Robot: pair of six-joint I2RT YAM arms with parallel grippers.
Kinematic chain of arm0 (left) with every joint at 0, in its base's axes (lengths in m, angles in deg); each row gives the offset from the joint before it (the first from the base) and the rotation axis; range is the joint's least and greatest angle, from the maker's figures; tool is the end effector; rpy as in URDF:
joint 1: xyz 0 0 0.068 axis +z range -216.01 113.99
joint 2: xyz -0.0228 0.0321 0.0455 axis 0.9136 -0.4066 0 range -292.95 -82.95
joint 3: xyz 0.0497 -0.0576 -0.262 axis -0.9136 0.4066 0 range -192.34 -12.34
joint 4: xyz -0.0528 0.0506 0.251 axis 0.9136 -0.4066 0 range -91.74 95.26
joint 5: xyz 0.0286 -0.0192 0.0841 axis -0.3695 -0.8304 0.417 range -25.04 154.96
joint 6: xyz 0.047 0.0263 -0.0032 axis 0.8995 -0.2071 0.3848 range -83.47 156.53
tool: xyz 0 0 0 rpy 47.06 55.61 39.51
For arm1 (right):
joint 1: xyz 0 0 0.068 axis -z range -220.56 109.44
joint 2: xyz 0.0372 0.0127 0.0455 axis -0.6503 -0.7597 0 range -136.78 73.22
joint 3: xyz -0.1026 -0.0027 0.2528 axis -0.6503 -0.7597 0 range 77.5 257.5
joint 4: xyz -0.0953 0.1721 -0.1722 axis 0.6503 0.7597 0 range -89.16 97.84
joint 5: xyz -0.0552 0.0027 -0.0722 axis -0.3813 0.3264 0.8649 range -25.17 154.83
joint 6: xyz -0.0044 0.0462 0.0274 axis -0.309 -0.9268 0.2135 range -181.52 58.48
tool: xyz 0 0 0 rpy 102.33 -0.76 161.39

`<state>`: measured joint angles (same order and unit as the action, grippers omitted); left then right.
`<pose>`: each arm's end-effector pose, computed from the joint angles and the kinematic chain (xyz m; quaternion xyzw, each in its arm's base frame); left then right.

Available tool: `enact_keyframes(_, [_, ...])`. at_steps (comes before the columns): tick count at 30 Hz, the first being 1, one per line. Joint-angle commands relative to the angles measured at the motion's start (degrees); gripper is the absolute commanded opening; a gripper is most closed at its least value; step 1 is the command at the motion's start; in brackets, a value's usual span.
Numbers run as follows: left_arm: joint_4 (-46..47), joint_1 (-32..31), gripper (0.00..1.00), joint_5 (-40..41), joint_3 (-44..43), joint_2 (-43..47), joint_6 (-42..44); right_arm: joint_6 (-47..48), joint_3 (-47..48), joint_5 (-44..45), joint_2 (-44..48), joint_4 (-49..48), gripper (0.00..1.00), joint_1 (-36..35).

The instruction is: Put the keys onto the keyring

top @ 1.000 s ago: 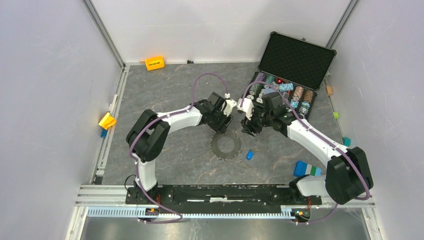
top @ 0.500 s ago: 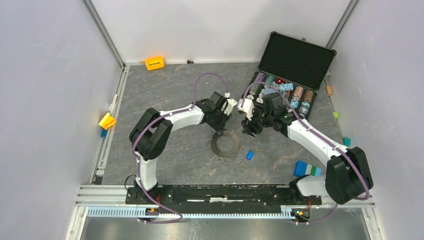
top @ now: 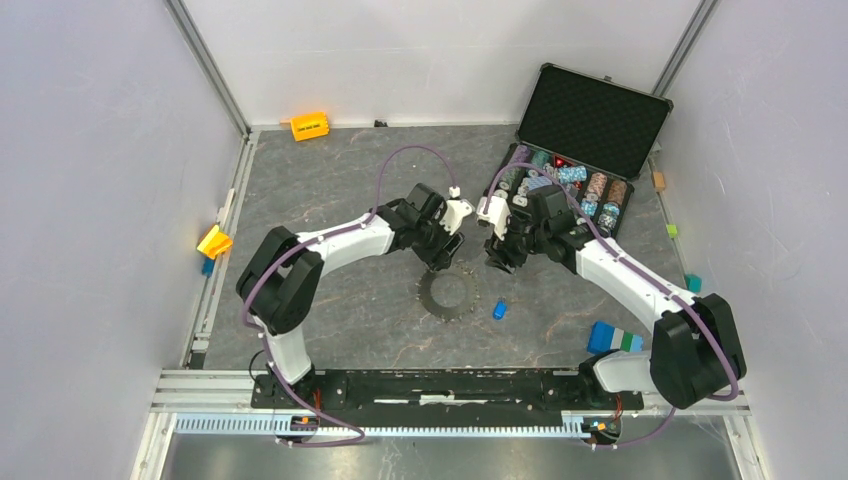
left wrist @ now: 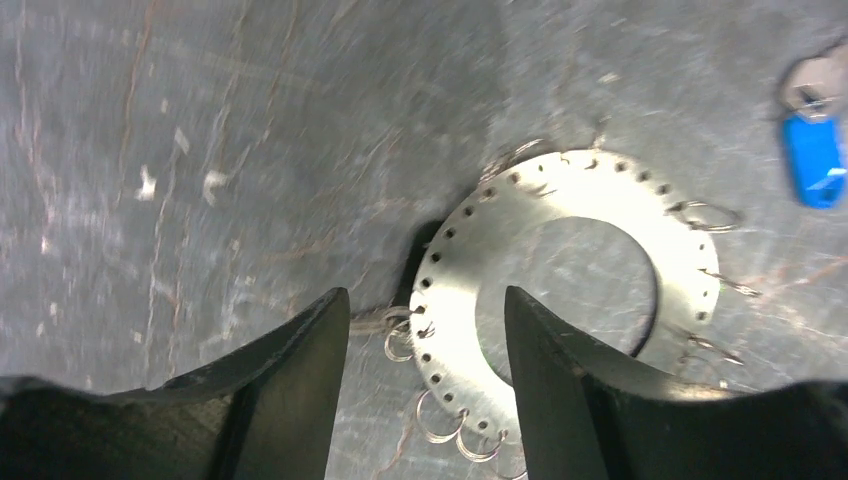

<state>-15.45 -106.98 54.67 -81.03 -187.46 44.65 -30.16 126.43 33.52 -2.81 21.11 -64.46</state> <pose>0.2827 -0.2540 0.1834 0.4197 0.8568 -0.1635 0.2509 0.2417 0.1273 0.2348 -0.5028 0.7493 0.2281 0.3657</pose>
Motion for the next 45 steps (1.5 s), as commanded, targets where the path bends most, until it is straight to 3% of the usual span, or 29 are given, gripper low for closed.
enact_keyframes(1, [6.34, -0.25, 0.66, -12.61, -0.39, 2.05, 8.41, 0.57, -0.06, -1.46, 1.17, -0.58, 0.57, 1.33])
enact_keyframes(6, [9.55, -0.16, 0.65, -16.47, -2.65, -3.06, 11.64, 0.37, -0.24, -4.23, 3.21, -0.41, 0.57, 3.82])
enact_keyframes(18, [8.02, -0.09, 0.43, -19.57, -5.53, -10.09, 14.21, 1.1, -1.64, -6.03, 5.72, 0.25, 0.57, 6.88])
enact_keyframes(26, [7.54, 0.27, 0.31, -20.12, -5.54, -9.37, 14.3, 1.36, -1.73, -7.01, 5.18, 0.69, 0.57, 7.31])
enact_keyframes(37, [7.02, 1.41, 0.03, -22.41, -5.32, -7.26, 14.81, 1.18, -1.48, -7.69, 4.05, 1.04, 0.57, 7.51])
enact_keyframes(45, [6.82, 2.81, 0.02, -28.66, -3.35, -2.4, 17.31, 0.29, -1.3, -11.05, 4.28, -1.01, 0.57, 7.46])
